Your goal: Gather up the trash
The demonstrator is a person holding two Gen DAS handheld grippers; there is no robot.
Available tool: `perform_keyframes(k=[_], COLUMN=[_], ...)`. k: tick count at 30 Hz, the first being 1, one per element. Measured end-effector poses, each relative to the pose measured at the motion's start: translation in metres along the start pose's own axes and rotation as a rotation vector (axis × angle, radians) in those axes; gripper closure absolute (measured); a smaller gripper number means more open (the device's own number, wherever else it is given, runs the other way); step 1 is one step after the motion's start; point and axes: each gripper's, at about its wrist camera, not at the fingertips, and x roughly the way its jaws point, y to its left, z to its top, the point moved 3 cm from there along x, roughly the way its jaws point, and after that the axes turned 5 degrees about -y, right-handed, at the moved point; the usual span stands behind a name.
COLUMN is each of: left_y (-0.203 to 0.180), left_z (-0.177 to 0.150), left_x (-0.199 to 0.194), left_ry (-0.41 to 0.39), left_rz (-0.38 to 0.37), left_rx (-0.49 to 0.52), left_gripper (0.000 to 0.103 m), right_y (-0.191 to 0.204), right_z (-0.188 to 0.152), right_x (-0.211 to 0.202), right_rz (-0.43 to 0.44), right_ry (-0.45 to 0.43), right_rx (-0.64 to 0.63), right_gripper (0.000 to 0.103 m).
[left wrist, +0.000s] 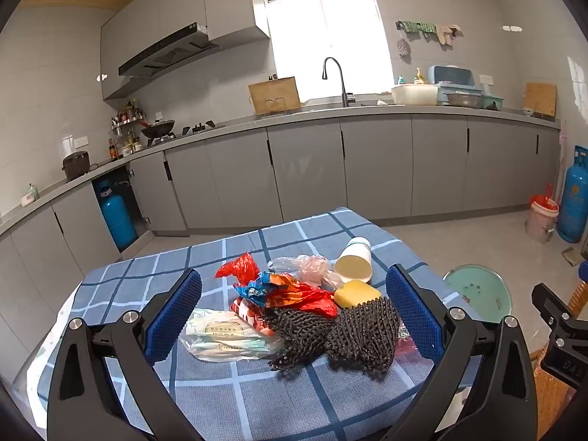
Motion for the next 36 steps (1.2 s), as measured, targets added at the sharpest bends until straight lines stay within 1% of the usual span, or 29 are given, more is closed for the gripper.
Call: perform_keyframes(k=[7,12,36], left_y=[0.0021,-0.0029,0.0037], left_z=[0.0006,0.0022,-0.0012], left_x=[-0.0022,0.0035,-0.001], left_ry=[-0.01,-0.001,-0.011], left_rz=[0.003,0.003,0.013], left_rx=[0.001,0.008,0.005], left_gripper=[0.004,0.004,0.004], right_y=[-0.0002,-0.0003,0.0006], right_z=[0.0001,-0.0001,0.0001], right_x=[-0.0001,0.0,0.0014], right_rz=[0.0,0.001,0.001], right_ry=[-0.003,-0.001,-0.002], right_rx=[-0.002,0.0,0.0], right_gripper=[0.004,0.004,0.004])
